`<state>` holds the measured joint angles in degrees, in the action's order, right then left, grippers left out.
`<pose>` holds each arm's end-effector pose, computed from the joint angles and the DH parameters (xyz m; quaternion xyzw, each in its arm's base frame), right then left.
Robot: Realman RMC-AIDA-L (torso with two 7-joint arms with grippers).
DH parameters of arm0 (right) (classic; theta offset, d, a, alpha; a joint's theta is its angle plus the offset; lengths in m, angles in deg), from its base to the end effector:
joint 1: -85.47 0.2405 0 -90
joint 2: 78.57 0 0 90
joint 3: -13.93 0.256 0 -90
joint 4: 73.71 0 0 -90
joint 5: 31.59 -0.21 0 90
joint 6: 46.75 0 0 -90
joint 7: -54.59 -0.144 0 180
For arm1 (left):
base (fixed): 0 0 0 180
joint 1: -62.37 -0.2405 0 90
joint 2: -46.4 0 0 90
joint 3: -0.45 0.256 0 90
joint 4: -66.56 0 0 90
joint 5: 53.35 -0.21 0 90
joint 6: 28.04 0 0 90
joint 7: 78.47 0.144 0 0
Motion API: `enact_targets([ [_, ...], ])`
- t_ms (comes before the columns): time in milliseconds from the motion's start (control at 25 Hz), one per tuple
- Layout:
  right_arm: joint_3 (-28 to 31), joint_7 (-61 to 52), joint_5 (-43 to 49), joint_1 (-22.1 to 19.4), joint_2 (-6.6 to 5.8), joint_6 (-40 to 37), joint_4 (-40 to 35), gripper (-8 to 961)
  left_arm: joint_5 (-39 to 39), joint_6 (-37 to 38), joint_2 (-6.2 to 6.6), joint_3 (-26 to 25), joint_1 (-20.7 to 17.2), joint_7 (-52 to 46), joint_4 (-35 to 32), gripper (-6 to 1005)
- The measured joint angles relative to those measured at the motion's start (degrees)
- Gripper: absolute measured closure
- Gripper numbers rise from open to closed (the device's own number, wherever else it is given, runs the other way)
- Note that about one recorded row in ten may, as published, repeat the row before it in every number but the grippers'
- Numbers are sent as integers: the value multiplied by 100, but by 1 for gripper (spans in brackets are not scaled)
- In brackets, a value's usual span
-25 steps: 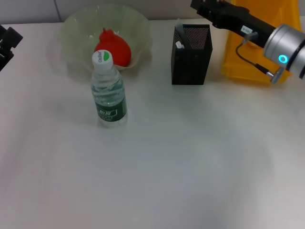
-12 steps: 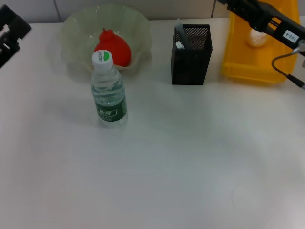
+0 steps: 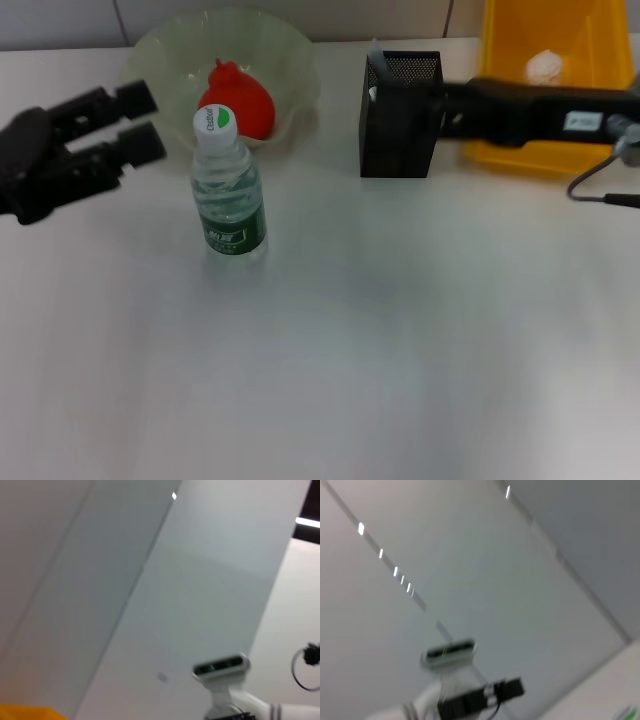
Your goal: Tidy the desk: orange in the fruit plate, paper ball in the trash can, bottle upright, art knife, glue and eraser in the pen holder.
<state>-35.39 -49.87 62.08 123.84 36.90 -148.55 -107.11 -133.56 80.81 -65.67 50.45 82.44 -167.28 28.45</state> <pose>0.1755 0.3447 0.0212 0.8749 -0.2971 -0.3759 0.0714 -0.2521 0.2812 0.0770 -0.8591 -0.2194 -0.4587 0.0575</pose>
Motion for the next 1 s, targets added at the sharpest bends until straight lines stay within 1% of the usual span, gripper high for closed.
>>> enact_targets([
  [120,-38,-83,430,202,72,-44,-25,207,-313,42,-29,-7,135,-213,-55,250],
  [160,-50,-83,513,232,108,-38,-50,193,-433,12,-58,-8,180,-295,-58,250],
  [200,-56,-83,581,247,142,-26,-78,178,-433,12,-58,-8,180,-295,-58,250],
  [280,-58,-80,665,266,179,-23,-138,150,-544,-19,-84,-8,211,-363,-60,250],
  [480,-89,-98,712,285,193,-162,-182,130,-590,-77,-100,-9,229,-416,-27,250],
  [1000,-131,-112,721,237,195,-238,-194,130,-600,-161,-100,-22,161,-419,15,250],
])
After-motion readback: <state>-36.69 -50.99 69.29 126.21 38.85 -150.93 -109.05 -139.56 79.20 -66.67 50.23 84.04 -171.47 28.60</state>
